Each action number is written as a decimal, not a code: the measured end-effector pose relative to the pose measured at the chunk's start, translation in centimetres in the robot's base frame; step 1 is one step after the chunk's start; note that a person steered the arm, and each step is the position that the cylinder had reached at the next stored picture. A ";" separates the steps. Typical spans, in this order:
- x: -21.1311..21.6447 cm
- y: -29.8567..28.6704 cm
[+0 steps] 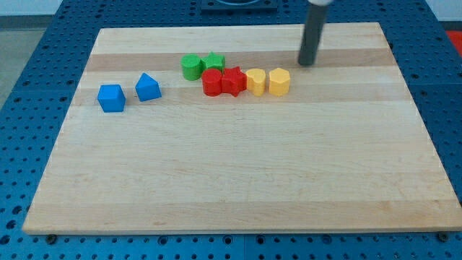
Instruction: Slide the yellow heart slightly down and left
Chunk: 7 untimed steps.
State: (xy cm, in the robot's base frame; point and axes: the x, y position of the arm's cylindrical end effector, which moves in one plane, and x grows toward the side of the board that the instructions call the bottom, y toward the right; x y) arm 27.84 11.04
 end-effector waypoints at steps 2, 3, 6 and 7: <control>-0.8 -5.3; 1.1 -6.7; 7.4 -6.7; 9.1 -7.5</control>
State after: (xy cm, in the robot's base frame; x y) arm 36.90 3.52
